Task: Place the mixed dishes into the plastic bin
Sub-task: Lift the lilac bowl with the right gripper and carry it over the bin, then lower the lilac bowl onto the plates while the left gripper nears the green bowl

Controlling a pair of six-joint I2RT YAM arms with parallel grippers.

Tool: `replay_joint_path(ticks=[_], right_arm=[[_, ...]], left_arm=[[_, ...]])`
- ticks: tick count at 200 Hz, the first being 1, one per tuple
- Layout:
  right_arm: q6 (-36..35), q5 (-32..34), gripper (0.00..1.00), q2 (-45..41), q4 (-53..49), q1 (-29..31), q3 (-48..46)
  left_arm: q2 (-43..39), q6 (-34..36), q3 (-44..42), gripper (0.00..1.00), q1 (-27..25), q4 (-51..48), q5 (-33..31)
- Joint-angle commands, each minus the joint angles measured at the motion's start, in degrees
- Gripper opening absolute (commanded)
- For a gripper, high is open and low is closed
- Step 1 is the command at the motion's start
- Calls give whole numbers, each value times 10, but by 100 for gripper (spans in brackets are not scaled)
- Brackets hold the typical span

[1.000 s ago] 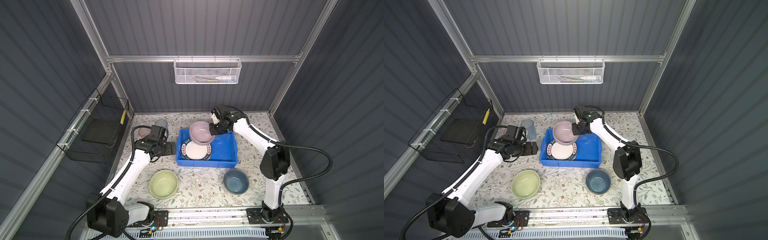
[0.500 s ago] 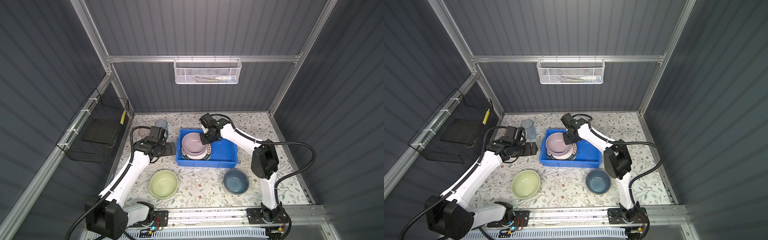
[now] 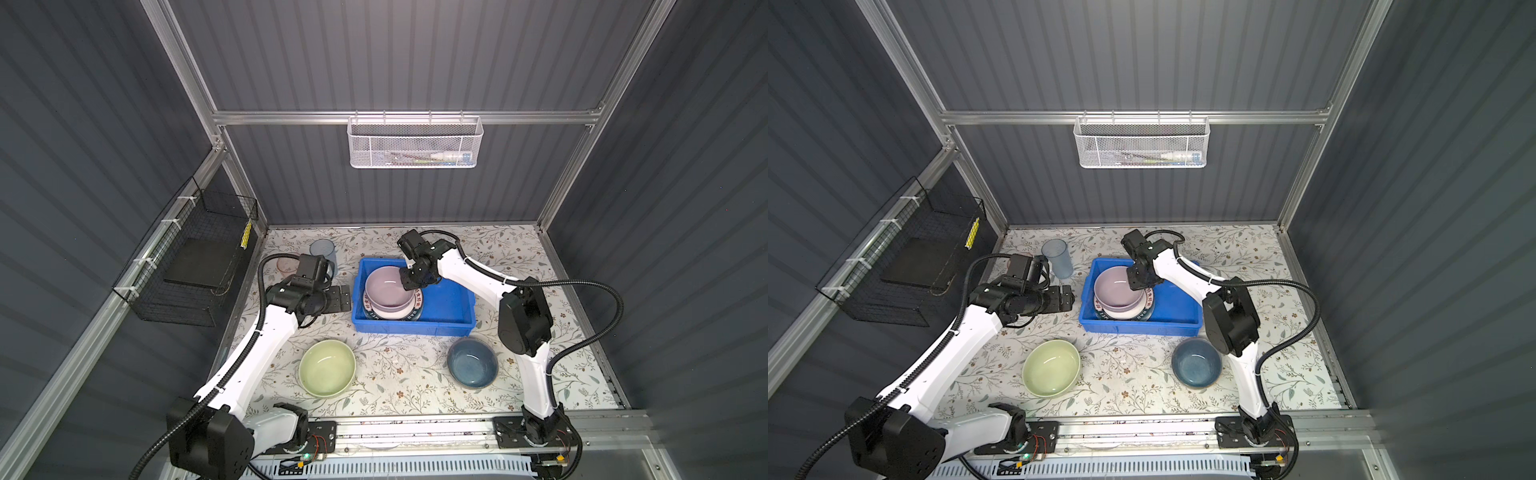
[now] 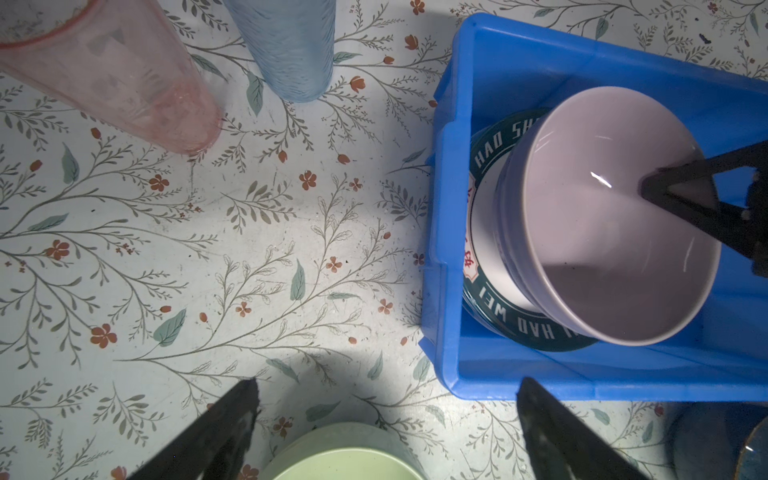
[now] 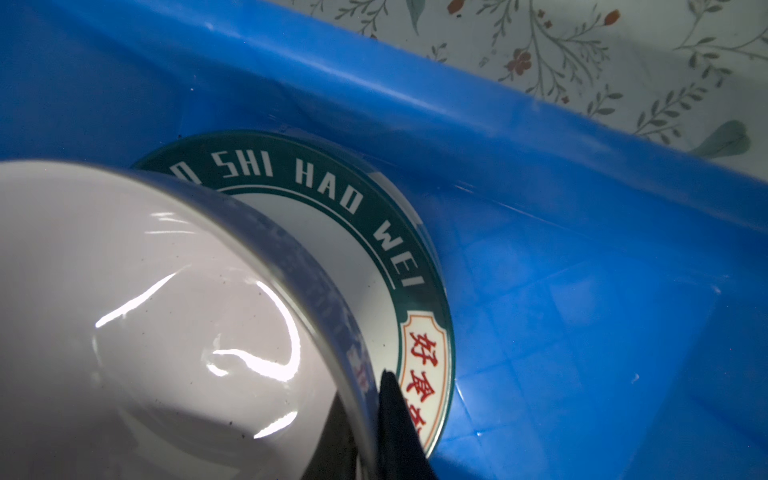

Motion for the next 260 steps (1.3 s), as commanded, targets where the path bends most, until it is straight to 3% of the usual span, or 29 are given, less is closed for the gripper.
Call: replay_joint_path(ticks=[1,164,260], right_arm=[[15,-4,0,-6,33,2,0],[25,1,5,5,54,1,-20],[17,12,13,-4,45,1,-26]], left_arm=[[-11,2,-6,98,-2,-6,-6],[-17,-38,-33,97,-1,-31,-9],[-42,-81,-70,95,0,-66,-10]])
